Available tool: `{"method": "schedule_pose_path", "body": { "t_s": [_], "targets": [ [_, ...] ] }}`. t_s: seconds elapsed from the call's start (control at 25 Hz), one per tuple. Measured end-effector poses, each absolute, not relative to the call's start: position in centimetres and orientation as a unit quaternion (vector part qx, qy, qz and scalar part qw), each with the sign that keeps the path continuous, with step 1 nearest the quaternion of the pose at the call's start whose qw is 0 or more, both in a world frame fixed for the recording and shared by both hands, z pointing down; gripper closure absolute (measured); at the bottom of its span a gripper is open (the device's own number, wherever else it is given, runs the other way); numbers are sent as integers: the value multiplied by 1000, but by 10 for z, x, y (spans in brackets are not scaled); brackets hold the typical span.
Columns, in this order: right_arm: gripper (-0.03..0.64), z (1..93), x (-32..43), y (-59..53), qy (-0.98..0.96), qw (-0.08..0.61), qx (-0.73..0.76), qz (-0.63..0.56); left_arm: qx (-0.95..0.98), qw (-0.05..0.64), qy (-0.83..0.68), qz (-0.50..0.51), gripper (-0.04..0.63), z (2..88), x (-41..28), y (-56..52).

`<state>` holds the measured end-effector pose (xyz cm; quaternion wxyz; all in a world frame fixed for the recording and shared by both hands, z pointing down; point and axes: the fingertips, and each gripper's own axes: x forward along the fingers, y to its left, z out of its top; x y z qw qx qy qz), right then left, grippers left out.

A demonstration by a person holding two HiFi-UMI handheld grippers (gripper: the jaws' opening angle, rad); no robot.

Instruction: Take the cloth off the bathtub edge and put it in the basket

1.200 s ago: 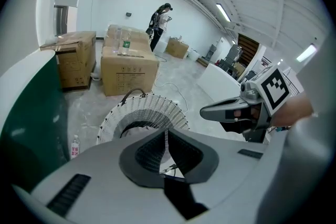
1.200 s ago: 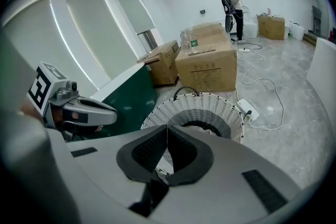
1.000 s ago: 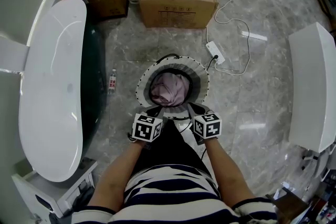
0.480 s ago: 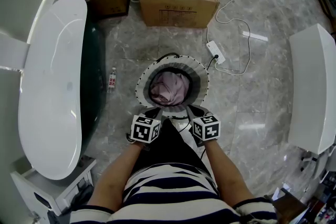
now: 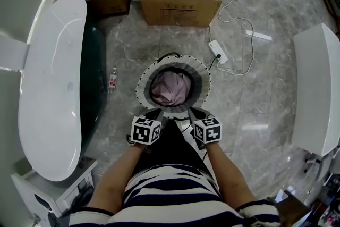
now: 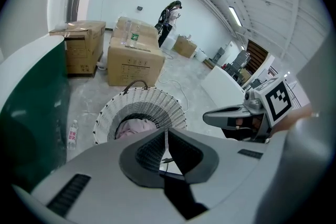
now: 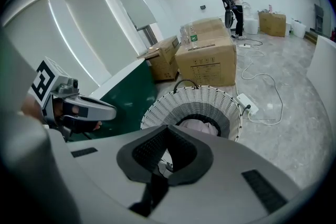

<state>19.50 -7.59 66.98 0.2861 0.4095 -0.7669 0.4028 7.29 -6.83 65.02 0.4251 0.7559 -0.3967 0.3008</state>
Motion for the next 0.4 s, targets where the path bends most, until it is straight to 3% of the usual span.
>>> {"method": "schedule_pose_path", "body": {
  "t_s": [0.4],
  "targets": [
    [591, 672, 208, -83, -764, 279, 414, 410, 756, 432, -386, 305, 561, 655, 88, -70]
  ]
}}
